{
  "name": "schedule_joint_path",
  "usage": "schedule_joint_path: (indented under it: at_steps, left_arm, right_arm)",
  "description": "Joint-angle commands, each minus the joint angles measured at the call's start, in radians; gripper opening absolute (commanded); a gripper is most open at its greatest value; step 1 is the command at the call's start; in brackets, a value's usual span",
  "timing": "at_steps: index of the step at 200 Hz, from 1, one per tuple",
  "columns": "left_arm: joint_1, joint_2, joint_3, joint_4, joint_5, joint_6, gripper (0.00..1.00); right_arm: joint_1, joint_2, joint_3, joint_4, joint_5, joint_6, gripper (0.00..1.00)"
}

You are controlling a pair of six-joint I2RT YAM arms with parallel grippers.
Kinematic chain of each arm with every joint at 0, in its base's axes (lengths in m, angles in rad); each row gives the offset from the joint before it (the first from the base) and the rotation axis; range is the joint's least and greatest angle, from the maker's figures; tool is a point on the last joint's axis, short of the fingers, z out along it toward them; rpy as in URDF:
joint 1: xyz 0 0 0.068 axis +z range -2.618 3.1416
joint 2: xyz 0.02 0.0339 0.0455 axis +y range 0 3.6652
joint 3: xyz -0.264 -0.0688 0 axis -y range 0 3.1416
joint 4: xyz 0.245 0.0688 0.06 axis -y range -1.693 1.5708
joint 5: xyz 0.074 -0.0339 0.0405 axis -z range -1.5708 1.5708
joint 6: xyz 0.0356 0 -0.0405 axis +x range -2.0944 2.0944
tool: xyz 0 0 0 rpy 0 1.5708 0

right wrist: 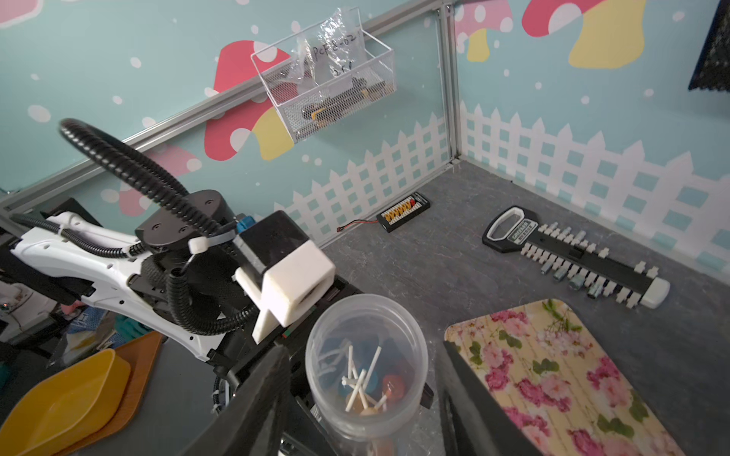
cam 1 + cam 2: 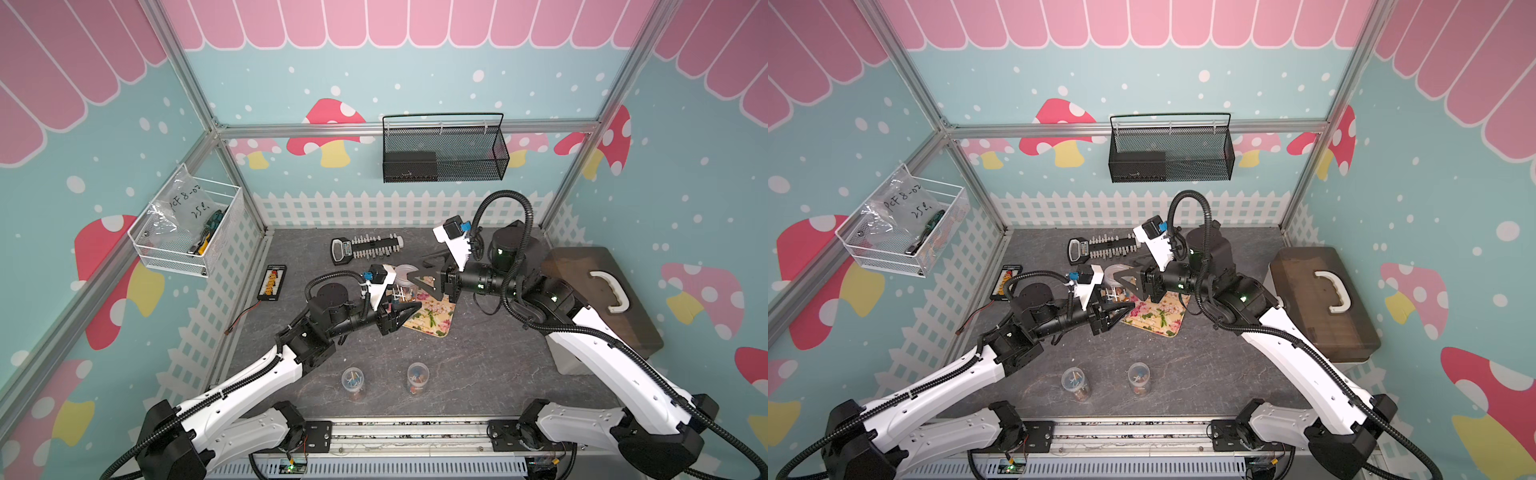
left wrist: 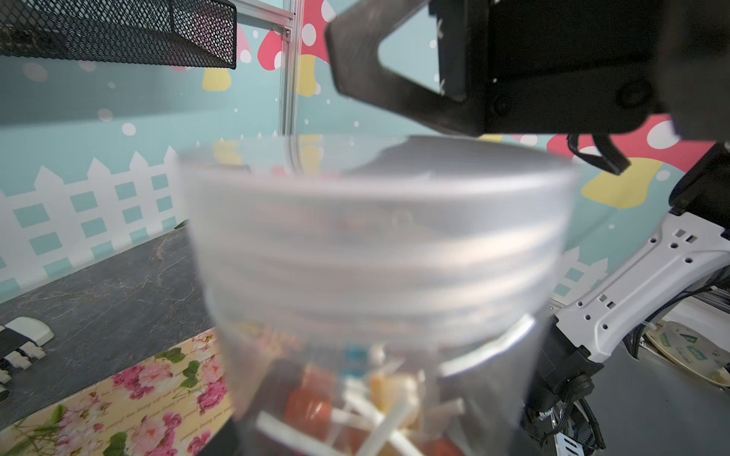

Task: Pour the candies out of the jar
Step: Unscrew the lid from the jar.

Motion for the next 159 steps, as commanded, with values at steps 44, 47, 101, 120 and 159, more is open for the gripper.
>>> schedule_joint_path:
  at_steps: [44,47,101,120,159]
  left_arm:
    - [0.002,0.006,-0.007,0.037,-0.015,-0.004,0.36]
    - [0.002,0.007,-0.006,0.037,-0.014,-0.003,0.36]
    - [0.001,0.005,-0.004,0.036,-0.012,-0.002,0.36]
    - [0.002,0.004,-0.004,0.035,-0.010,-0.001,0.36]
    - [0.002,0.002,-0.006,0.033,-0.012,0.000,0.36]
  right_arm:
    - [0.042,0.050,0.047,-0.026,0.015,-0.015,0.55]
    - [0.044,0.052,0.047,-0.026,0.014,-0.016,0.55]
    - [0.047,0.080,0.052,-0.031,-0.006,-0.026,0.56]
    - [0.047,0.090,0.058,-0.032,-0.033,-0.034,0.55]
    - [0.050,0.093,0.055,-0.044,-0.068,-0.047,0.59]
